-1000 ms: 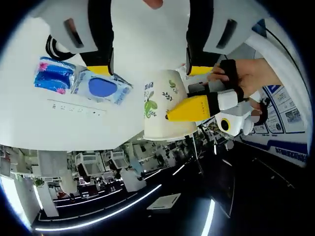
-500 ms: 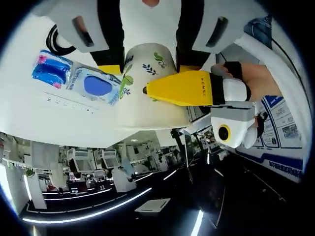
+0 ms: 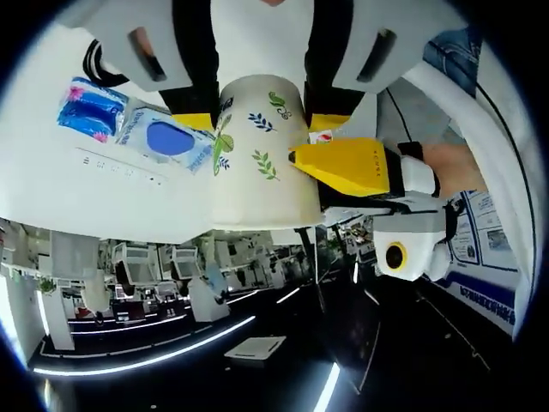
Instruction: Arrange the tabletop items into an orderly group along one side of the table until the central work area is clear of visible clutter.
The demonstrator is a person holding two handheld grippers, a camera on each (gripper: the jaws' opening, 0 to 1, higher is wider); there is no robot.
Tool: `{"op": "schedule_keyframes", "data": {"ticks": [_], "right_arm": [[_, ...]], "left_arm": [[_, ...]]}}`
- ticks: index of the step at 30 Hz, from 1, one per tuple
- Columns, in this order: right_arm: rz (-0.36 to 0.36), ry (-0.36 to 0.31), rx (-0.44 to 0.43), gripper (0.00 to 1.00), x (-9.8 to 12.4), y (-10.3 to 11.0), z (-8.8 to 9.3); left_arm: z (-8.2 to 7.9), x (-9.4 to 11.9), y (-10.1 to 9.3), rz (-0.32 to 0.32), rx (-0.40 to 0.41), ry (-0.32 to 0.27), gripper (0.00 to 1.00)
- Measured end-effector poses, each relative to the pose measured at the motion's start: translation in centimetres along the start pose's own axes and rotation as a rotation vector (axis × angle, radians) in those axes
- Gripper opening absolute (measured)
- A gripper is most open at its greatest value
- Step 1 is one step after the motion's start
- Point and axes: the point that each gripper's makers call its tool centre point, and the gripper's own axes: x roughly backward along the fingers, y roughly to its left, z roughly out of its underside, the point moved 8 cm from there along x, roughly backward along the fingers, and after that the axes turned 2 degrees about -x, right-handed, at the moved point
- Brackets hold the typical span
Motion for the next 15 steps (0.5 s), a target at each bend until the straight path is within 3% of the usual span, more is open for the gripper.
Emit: {"op": "schedule_keyframes", "data": {"ticks": [3, 6, 10, 14, 15], "right_arm": [[0.008, 0.007, -0.003, 0.37, 0.1, -0.2, 0.3], [0.007, 0.014, 0.014, 0.37, 0.1, -0.2, 0.5], [-0.006, 0.031, 0.044, 0.37, 0.1, 0.1, 0.7], [-0.019, 0.025, 0.068, 0.37, 0.1, 0.4, 0.5], [-0.031, 0.039, 0.116, 0.38, 0.1, 0.4, 0.5]], "left_arm": [[-2.2, 1.0, -0.6, 0.049, -0.117, 0.001, 0.37], [-3.5, 1.4, -1.3, 0.084, -0.267, 0.059, 0.38], [-3.6, 1.2, -2.5, 0.245, -0.282, 0.151, 0.36], [-2.5, 0.6, -2.6, 0.293, -0.429, 0.284, 0.1], [-2.7, 0.3, -2.6, 0.266, -0.462, 0.261, 0.07]]}}
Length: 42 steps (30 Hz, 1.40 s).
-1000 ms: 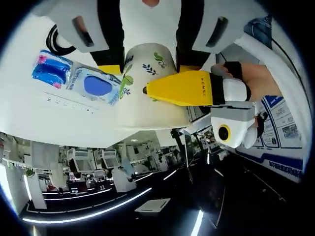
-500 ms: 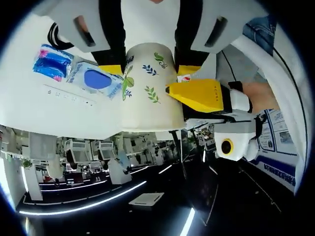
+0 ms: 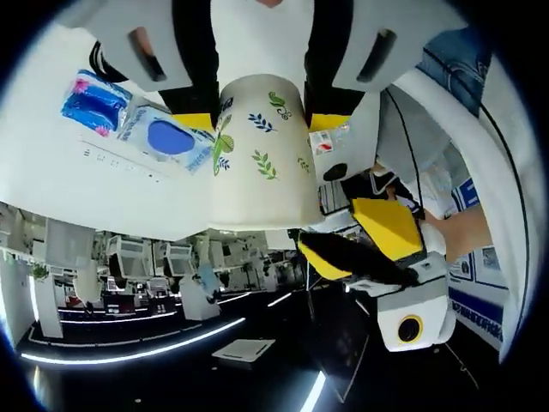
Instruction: Arrange the tabletop items into an orderly group along one side of the table until the central work area is clear of visible clutter.
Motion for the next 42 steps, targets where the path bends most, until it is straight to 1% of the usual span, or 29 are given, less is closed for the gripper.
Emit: {"op": "schedule_keyframes", "data": {"ticks": [1, 2, 4, 5, 7, 8, 12, 14, 15, 19, 20, 25, 27, 30, 31, 32, 33, 34, 36, 37, 39, 40, 42], "right_arm": [[0.017, 0.01, -0.008, 0.38, 0.1, 0.0, 0.1], [0.015, 0.014, 0.005, 0.37, 0.1, 0.2, 0.2], [0.01, 0.01, -0.008, 0.37, 0.2, 0.3, 0.4], [0.011, 0.018, -0.009, 0.38, 0.2, 0.3, 0.6], [0.009, 0.042, 0.015, 0.38, 0.1, 0.4, 0.9], [0.006, 0.059, 0.044, 0.38, 0.0, 0.6, 1.1], [0.002, 0.079, 0.07, 0.38, -0.6, 1.0, 1.5], [-0.001, 0.083, 0.074, 0.38, -0.7, 1.1, 1.5], [0.0, 0.086, 0.075, 0.37, -0.8, 1.0, 1.5], [0.011, 0.09, 0.058, 0.37, -0.8, 0.7, 1.6], [0.018, 0.093, 0.057, 0.38, -0.8, 0.5, 1.7], [0.048, 0.098, 0.031, 0.45, -0.4, -0.3, 2.0], [0.058, 0.092, 0.022, 0.46, -0.1, -0.6, 2.0], [0.07, 0.092, 0.015, 0.46, 0.2, -0.9, 2.2], [0.075, 0.09, 0.013, 0.46, 0.3, -1.1, 2.3], [0.081, 0.081, 0.006, 0.43, 0.6, -1.3, 2.3], [0.075, 0.073, 0.0, 0.38, 0.8, -1.3, 2.3], [0.068, 0.066, -0.013, 0.36, 1.0, -1.4, 2.3], [0.086, 0.061, -0.021, 0.39, 1.2, -1.7, 2.5], [0.096, 0.066, -0.026, 0.41, 1.3, -1.9, 2.6], [0.104, 0.072, -0.032, 0.44, 1.5, -2.1, 2.8], [0.111, 0.075, -0.039, 0.44, 1.7, -2.3, 3.0], [0.118, 0.071, -0.066, 0.44, 2.2, -2.6, 3.4]], "left_arm": [[0.0, 0.0, 0.0, 0.005, -0.014, 0.002, 0.02], [-0.1, 0.0, -0.2, 0.029, 0.003, -0.004, 0.01], [0.0, -0.2, -0.3, 0.048, 0.035, -0.007, 0.0], [0.1, -0.3, -0.4, 0.051, 0.034, 0.0, 0.0], [0.3, -0.4, -0.8, 0.085, 0.015, 0.044, 0.0], [0.5, -0.4, -1.1, 0.112, -0.005, 0.071, 0.0], [0.5, -0.7, -1.9, 0.136, -0.028, 0.105, 0.0], [0.7, -0.7, -2.0, 0.137, -0.02, 0.121, 0.0], [0.8, -0.6, -2.0, 0.129, -0.002, 0.128, 0.0], [0.9, -0.3, -1.3, 0.081, -0.001, 0.126, 0.0], [1.0, -0.1, -0.9, 0.062, 0.007, 0.125, 0.0], [1.1, 0.7, 0.3, 0.012, 0.035, 0.109, 0.0], [1.2, 1.0, 0.8, -0.011, 0.046, 0.097, 0.0], [1.4, 1.4, 1.6, -0.043, 0.058, 0.1, 0.0], [1.5, 1.5, 1.8, -0.048, 0.06, 0.103, 0.0], [1.6, 1.8, 2.2, -0.06, 0.065, 0.103, 0.0], [1.6, 1.9, 2.4, -0.07, 0.067, 0.101, 0.0], [1.6, 2.2, 2.7, -0.077, 0.072, 0.095, 0.0], [1.5, 2.6, 3.1, -0.095, 0.084, 0.079, 0.0], [1.5, 2.7, 3.4, -0.103, 0.082, 0.082, 0.0], [1.7, 2.9, 3.8, -0.119, 0.07, 0.104, 0.0], [2.3, 3.3, 4.6, -0.149, 0.039, 0.153, 0.0], [3.1, 3.7, 5.6, -0.171, 0.032, 0.198, 0.0]]}}
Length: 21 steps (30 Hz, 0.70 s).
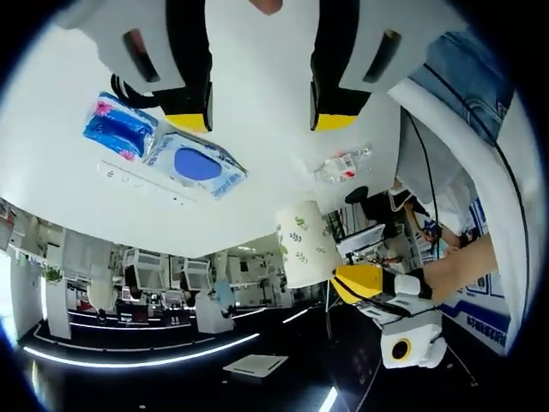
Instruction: Arrange the tabletop items into an orderly group along one side of the table until the central work area is clear of visible clutter.
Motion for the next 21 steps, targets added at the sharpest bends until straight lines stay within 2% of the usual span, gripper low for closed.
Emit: {"op": "schedule_keyframes", "data": {"ticks": [2, 6, 14, 21], "right_arm": [[0.008, -0.003, -0.028, 0.44, 0.6, -0.3, 0.6], [0.048, 0.014, -0.072, 0.44, 2.4, -0.7, 2.5], [0.191, 0.004, -0.207, 0.45, 6.7, -2.9, 5.7], [0.264, 0.0, -0.262, 0.45, 8.8, -3.9, 6.9]], "left_arm": [[0.8, 0.0, 1.2, -0.009, 0.033, 0.013, 0.0], [2.3, 0.1, 3.3, -0.055, 0.02, 0.07, 0.0], [3.2, -1.1, 6.6, -0.095, 0.005, 0.111, 0.0], [3.7, -2.9, 8.9, -0.097, -0.009, 0.129, 0.0]]}}
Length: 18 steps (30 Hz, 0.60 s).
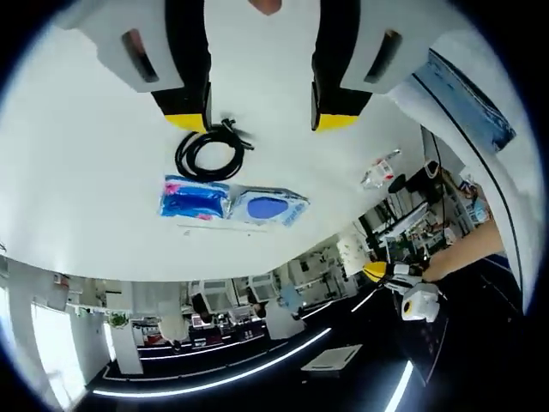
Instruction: Arrange the tabletop items into an orderly group along one side of the table until the central work area is clear of visible clutter.
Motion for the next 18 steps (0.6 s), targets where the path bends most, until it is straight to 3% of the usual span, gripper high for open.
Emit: {"op": "schedule_keyframes", "data": {"ticks": [5, 8, 13, 18], "right_arm": [[0.029, 0.006, -0.032, 0.45, 0.6, -0.5, 0.6], [0.039, 0.013, -0.047, 0.45, 0.7, -0.7, 0.9], [0.054, 0.02, -0.064, 0.45, 0.6, -1.1, 1.0], [0.062, 0.04, -0.073, 0.45, 0.0, -1.4, 1.3]], "left_arm": [[0.8, -2.0, 1.7, 0.004, 0.036, 0.0, 0.0], [1.8, -3.3, 2.5, -0.011, 0.01, 0.048, 0.0], [2.2, -4.7, 3.6, -0.023, 0.056, 0.033, 0.0], [2.7, -6.5, 4.3, -0.041, 0.031, 0.032, 0.0]]}}
